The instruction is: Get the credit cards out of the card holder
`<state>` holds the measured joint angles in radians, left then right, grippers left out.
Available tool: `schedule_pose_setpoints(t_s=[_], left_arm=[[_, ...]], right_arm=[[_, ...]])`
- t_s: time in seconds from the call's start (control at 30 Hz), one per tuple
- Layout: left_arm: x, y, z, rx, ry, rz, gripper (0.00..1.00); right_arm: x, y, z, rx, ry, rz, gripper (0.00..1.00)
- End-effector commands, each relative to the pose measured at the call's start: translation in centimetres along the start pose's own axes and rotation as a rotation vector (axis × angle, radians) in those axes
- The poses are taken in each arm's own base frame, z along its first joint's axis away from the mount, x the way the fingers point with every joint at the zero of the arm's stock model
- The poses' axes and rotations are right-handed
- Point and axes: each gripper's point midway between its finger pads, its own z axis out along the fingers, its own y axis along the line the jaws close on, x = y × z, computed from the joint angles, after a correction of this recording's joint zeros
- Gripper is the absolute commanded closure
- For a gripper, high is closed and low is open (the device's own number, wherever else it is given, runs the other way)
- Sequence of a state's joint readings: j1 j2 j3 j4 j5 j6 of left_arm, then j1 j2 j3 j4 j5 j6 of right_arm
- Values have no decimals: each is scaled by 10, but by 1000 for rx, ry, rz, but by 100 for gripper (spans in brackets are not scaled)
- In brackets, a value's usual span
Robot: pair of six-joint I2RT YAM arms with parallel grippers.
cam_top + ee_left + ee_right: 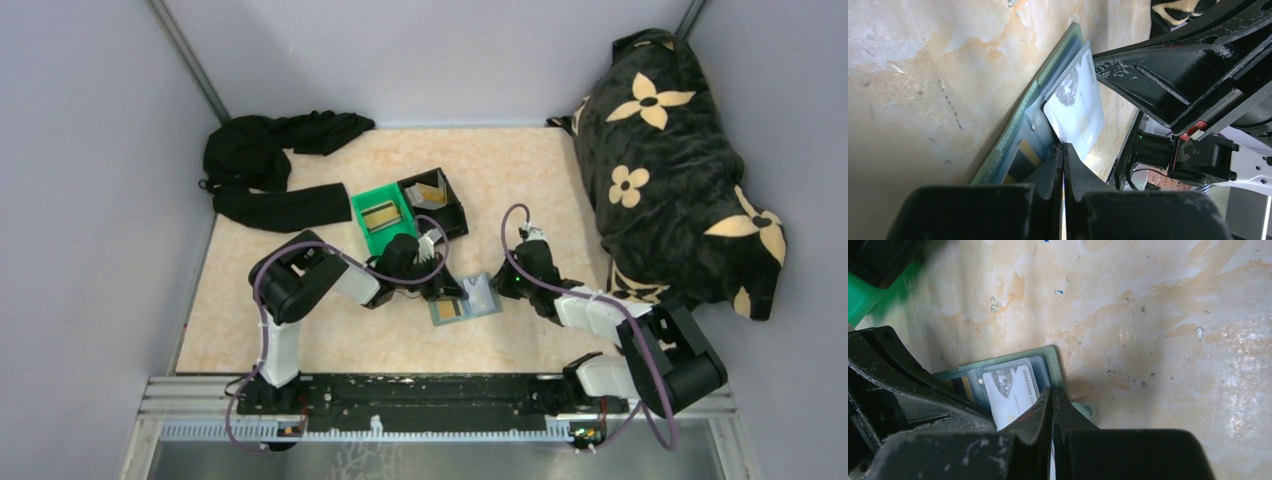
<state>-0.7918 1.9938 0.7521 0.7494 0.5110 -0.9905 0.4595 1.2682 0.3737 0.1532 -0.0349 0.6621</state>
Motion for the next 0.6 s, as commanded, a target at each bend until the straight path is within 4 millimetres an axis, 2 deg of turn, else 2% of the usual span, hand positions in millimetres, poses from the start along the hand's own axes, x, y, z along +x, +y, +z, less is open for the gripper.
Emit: schedule_pose_setpoints(t_s=[0.0,0.27,0.57], left_arm=[[-2,-5,5,28,-16,1,100],[-5,-7,4,45,-20,-8,100],[-7,-12,-22,52,-48,-12,100]], right_arm=[[40,-19,-2,46,142,-9,100],[39,-21,-3,56,142,-12,100],[35,-17,1,48,140,1,100]])
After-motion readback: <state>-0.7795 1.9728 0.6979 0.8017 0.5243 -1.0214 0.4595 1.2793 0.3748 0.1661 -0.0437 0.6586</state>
